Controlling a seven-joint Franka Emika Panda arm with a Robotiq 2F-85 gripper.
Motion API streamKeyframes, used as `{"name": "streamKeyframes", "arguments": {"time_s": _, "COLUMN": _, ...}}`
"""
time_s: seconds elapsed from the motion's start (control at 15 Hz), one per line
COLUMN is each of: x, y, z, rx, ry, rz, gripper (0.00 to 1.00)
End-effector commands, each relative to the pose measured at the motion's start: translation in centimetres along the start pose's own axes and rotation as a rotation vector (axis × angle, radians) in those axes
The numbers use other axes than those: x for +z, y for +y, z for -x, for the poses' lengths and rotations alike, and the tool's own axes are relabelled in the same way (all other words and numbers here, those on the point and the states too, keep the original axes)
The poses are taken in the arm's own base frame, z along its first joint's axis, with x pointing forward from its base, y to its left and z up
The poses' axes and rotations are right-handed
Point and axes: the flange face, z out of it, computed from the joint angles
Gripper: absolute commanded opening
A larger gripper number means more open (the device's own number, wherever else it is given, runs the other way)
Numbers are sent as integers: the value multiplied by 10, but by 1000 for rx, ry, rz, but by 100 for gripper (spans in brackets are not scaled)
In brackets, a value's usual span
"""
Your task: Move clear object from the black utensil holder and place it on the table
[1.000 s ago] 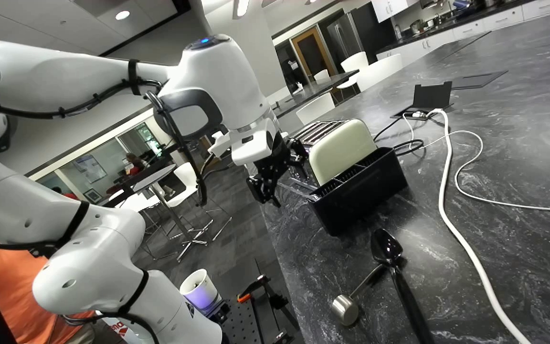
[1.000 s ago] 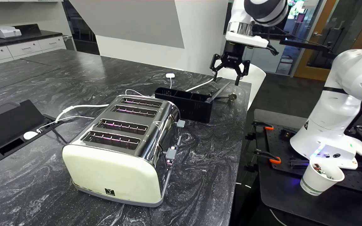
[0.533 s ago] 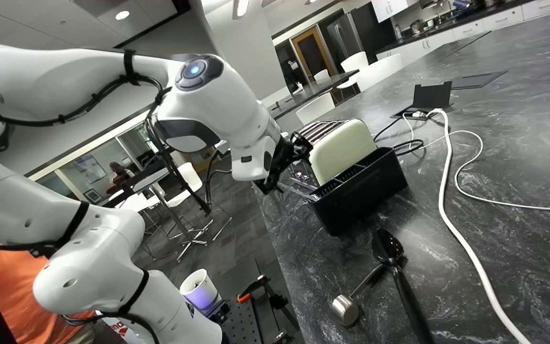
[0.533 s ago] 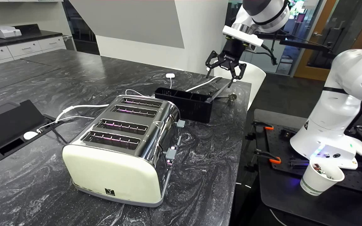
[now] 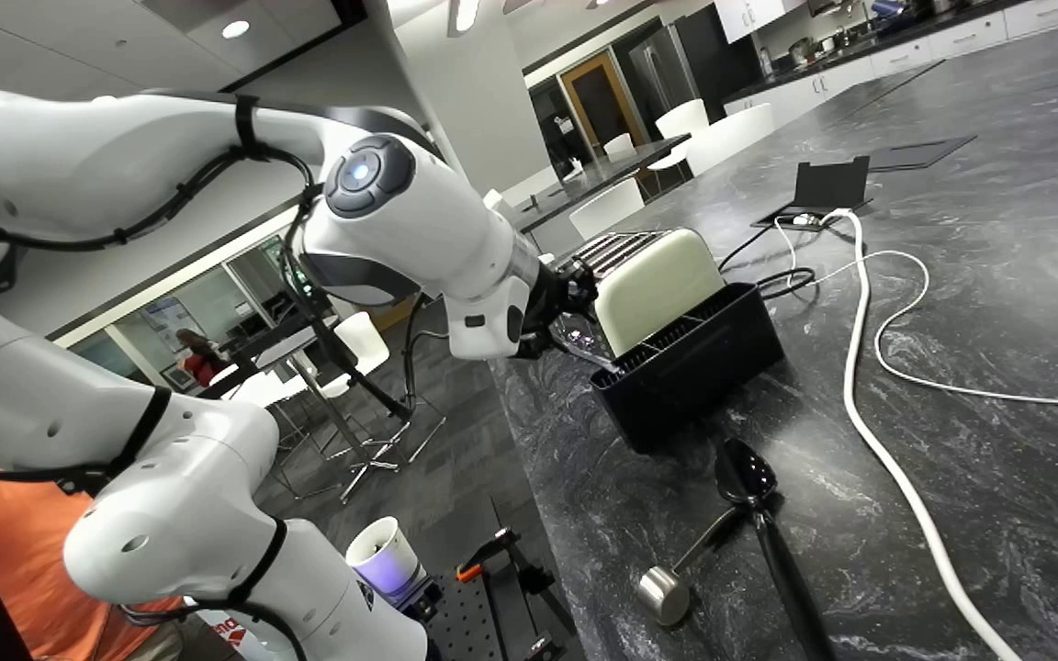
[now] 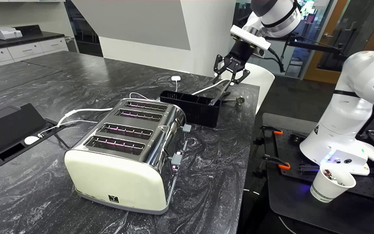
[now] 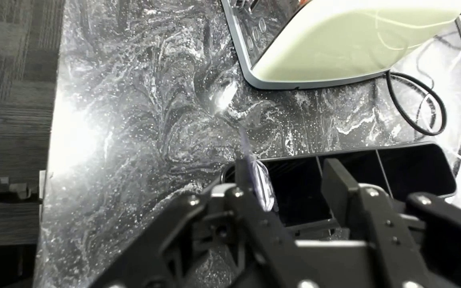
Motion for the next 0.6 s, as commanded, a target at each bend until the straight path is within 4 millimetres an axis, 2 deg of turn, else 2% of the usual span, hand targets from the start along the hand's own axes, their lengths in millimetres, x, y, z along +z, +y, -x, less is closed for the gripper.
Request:
{"name": "streamKeyframes", "arguments": {"time_s": 0.0, "x": -2, "y": 4, "z": 8, "rx": -26, "ry": 5, "rz": -41, "gripper": 20}}
{"name": "streamKeyframes", "arguments": {"time_s": 0.07, "x": -2, "y": 4, "z": 10, "rx": -33, "ry": 5, "rz": -41, "gripper": 12}}
{"name": "streamKeyframes", "arguments": {"time_s": 0.2, "x": -2, "y": 3, "z": 16, "rx": -47, "ry": 5, "rz": -40, "gripper": 0}}
{"name": "streamKeyframes", "arguments": {"time_s": 0.53, "x": -15, "y": 3, "z": 44, "rx": -124, "ry": 3, "rz": -34, "gripper": 1}}
